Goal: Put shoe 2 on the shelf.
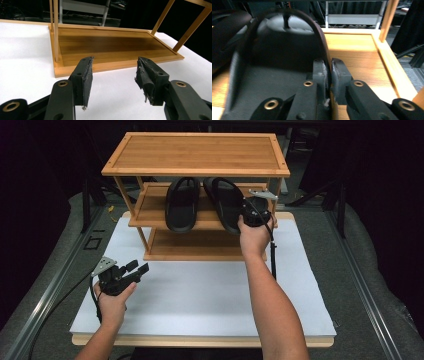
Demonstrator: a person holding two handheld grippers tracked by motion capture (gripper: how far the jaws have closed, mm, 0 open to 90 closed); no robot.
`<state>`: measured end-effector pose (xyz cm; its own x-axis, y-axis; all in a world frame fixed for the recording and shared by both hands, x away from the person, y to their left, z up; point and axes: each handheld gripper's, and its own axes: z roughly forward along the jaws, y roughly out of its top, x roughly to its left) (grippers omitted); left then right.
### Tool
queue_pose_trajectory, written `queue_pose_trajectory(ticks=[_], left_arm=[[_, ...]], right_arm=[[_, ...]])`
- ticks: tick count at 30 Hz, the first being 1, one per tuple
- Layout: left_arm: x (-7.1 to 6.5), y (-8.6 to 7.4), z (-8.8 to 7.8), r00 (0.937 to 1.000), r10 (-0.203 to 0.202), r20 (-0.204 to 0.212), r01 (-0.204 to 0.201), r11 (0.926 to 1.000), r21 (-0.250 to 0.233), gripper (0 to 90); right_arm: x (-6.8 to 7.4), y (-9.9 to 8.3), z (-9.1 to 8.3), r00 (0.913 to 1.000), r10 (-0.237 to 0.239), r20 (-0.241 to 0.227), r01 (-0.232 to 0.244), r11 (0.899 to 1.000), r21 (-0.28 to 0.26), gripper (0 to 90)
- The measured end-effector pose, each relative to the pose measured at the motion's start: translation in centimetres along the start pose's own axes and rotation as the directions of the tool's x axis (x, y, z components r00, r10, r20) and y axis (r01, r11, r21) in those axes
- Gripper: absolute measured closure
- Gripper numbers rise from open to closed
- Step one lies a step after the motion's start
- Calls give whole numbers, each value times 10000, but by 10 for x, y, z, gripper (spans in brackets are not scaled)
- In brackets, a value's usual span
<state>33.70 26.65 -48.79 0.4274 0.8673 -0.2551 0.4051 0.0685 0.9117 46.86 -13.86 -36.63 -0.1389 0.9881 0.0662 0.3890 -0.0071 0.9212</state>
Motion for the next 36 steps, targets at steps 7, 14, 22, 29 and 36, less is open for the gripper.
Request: queue_pose_trajectory(ticks=[7,14,22,29,36], left_arm=[[-1,0,0,10000,30,11,-30,10000,18,468],[-1,2,1,10000,47,1,-47,10000,5,473],[-4,8,3,10000,-1,67,1,9999,-105,482],[-9,15,5,9996,156,248,-151,9997,-211,501],[-15,31,9,9982,491,335,-481,9984,-310,514]], right_arm=[[0,2,-7,9968,235,-763,-262,9991,-339,707],[-7,-2,-32,9941,-498,-963,445,9974,-559,661],[-10,-19,-47,9837,-633,-1682,619,9980,-139,642],[6,-24,-45,9833,-1194,-1373,1165,9928,-289,601],[24,-26,-35,9873,-1455,-645,1423,9885,-511,595]])
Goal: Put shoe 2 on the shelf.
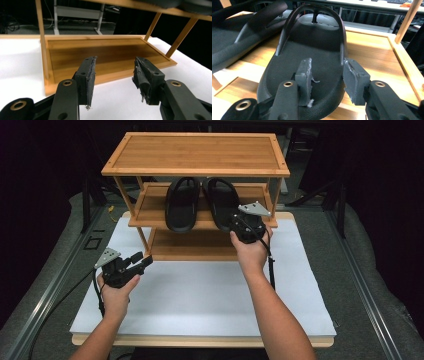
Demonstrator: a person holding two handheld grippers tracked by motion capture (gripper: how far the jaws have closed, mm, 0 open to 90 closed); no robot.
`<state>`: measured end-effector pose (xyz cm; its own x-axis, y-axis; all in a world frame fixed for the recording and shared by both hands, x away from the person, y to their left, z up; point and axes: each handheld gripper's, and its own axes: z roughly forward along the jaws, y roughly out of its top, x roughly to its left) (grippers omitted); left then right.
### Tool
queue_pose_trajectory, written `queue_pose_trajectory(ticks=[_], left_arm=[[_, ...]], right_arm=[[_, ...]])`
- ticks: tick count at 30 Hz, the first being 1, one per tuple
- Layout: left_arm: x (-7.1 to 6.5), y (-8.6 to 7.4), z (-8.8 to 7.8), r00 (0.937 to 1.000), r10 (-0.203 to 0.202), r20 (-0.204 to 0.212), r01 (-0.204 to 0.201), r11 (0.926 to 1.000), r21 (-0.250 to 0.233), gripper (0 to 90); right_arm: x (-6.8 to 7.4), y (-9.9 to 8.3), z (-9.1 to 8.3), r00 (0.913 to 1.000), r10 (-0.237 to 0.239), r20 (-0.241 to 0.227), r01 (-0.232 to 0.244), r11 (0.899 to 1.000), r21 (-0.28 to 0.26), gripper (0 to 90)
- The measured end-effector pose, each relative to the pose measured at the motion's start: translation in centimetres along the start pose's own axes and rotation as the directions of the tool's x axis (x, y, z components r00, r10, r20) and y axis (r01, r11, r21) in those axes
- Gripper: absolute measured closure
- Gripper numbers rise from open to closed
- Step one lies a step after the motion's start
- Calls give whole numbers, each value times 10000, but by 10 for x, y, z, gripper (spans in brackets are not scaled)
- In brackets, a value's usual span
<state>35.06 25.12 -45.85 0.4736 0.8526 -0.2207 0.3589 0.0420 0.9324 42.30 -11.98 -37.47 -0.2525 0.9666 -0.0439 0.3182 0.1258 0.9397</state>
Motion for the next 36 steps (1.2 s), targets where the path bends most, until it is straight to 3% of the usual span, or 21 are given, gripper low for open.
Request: queue_pose_trajectory(ticks=[4,11,14,15,16,18,20,25,26,33,36], left_arm=[[-1,17,5,9999,157,21,-157,9998,-108,514],[-3,50,18,9997,224,31,-222,9986,-475,518],[-8,67,25,9993,370,51,-367,9978,-560,517],[-8,67,25,9993,370,51,-367,9978,-560,518],[-9,70,27,9994,353,57,-348,9974,-633,518],[-10,75,31,9993,359,80,-353,9974,-624,518],[-11,79,34,9994,319,107,-311,9976,-621,518],[-14,83,43,9995,284,157,-275,9983,-519,519],[-14,83,44,9995,266,151,-259,9985,-476,519],[-19,81,54,9994,266,224,-259,9992,-314,520],[-21,80,58,9995,195,228,-190,9996,-231,521]], right_arm=[[5,2,7,9991,404,119,-403,9991,-98,594],[9,3,9,9977,606,301,-602,9981,-144,555],[14,2,9,9975,699,50,-698,9973,-208,562],[14,2,9,9975,699,50,-698,9973,-208,562],[17,2,9,9968,693,-391,-701,9973,-212,562],[19,2,9,9961,622,-626,-639,9976,-256,562],[22,2,9,9971,575,-499,-587,9980,-220,563],[23,3,8,9942,774,-742,-788,9968,-164,565],[23,3,7,9900,887,-1095,-909,9957,-151,572],[28,3,7,9902,855,-1106,-876,9960,-148,573],[29,3,6,9873,873,-1328,-903,9958,-165,575]])
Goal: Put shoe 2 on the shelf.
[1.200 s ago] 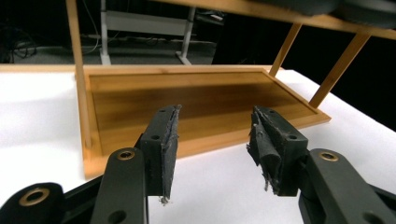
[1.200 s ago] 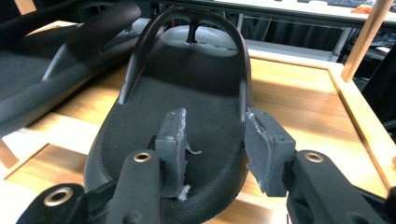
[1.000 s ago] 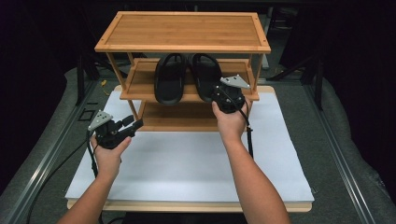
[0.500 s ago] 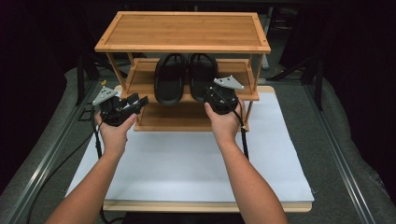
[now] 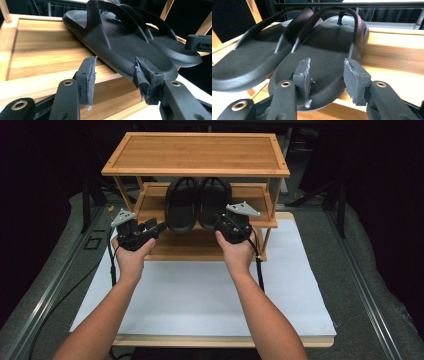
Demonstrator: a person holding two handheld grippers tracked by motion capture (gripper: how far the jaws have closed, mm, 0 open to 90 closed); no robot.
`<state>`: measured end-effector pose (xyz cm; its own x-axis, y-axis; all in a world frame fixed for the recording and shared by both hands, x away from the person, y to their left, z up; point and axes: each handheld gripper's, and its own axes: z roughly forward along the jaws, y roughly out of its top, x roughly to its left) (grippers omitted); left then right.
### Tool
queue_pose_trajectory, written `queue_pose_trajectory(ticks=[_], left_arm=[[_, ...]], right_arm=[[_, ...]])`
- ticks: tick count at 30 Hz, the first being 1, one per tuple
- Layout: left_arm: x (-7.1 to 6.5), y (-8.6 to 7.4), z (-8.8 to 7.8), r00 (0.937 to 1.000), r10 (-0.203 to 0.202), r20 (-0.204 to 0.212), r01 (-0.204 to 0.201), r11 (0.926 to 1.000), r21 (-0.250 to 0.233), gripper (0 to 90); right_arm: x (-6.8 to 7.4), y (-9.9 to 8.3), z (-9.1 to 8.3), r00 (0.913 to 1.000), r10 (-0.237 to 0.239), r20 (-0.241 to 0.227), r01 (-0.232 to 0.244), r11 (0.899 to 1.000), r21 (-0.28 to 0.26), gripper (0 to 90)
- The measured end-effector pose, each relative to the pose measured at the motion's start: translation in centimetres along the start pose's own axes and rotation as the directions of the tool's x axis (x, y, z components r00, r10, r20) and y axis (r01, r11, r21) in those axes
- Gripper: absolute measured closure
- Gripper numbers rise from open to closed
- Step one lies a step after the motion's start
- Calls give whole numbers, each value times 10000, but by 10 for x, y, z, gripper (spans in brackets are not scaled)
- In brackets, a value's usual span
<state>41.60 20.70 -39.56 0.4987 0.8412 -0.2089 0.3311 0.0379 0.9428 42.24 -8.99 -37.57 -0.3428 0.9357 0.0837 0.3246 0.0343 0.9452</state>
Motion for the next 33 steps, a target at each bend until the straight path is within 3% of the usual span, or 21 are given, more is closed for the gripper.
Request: queue_pose_trajectory(ticks=[21,27,33], left_arm=[[2,3,6,9996,-83,-276,84,10000,20,531],[4,4,-6,9998,-99,-199,95,9998,-195,526],[5,3,-17,9999,2,-134,-5,9998,-185,520]], right_arm=[[1,1,5,10000,36,-45,-36,10000,-61,558],[-6,2,-9,10000,1,-91,-3,9996,-268,549],[-10,4,-28,9990,-448,18,449,9982,-397,546]])
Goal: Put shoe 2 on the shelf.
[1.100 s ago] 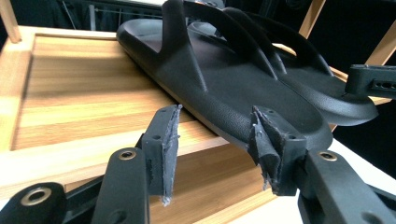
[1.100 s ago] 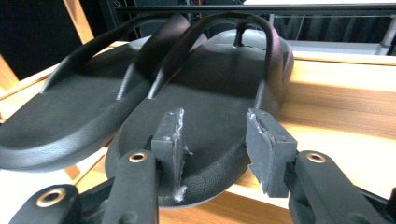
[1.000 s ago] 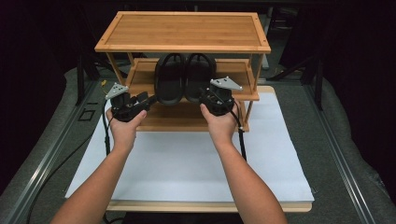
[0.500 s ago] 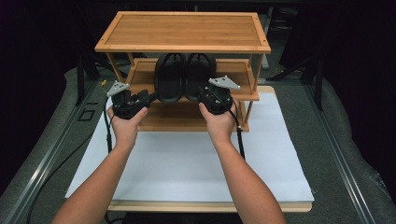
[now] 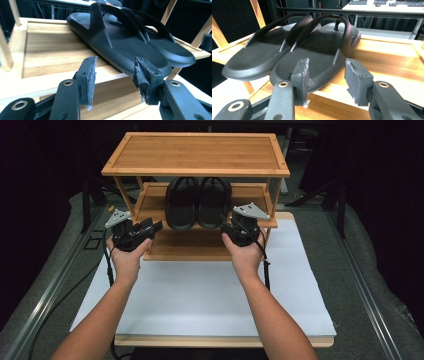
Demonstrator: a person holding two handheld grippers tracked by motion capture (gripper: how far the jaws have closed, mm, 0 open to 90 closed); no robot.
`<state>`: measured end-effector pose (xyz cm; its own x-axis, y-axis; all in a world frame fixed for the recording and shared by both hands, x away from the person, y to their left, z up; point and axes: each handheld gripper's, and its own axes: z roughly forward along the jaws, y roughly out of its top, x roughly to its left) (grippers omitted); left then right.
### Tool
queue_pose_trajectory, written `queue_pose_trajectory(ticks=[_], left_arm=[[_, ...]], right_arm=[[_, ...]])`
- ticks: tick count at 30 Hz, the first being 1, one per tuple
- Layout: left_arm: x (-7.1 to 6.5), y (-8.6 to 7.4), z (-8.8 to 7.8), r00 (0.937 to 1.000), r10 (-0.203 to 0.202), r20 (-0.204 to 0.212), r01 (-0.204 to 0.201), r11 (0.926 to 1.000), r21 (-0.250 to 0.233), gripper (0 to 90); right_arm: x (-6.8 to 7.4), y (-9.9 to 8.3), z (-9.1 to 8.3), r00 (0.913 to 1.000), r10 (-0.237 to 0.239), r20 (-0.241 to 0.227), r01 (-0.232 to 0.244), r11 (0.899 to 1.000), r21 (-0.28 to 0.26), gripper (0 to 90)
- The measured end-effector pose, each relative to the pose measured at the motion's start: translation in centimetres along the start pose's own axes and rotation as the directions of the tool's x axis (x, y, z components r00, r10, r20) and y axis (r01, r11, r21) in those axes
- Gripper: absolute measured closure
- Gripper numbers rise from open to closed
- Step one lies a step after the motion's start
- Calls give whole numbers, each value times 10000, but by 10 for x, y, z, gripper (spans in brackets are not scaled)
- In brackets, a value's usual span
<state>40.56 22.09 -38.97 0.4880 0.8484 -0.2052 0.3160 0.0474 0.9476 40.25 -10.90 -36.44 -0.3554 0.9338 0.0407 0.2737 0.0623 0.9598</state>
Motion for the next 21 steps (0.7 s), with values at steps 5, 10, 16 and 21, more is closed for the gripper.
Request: queue_pose_trajectory(ticks=[5,10,16,21], left_arm=[[0,-1,-8,10000,45,65,-45,10000,-42,508],[-1,-4,-17,9998,146,169,-145,9999,-44,499],[-1,-11,-31,9994,256,246,-256,9997,-1,493],[4,-17,-46,9994,307,171,-308,9995,83,485]], right_arm=[[-4,0,-15,9998,-182,55,182,9998,-2,537],[-11,-6,-29,9997,-202,96,202,9998,35,536],[-18,-21,-50,9975,-584,389,576,9981,233,531],[-29,-36,-70,9968,-614,506,600,9978,293,528]])
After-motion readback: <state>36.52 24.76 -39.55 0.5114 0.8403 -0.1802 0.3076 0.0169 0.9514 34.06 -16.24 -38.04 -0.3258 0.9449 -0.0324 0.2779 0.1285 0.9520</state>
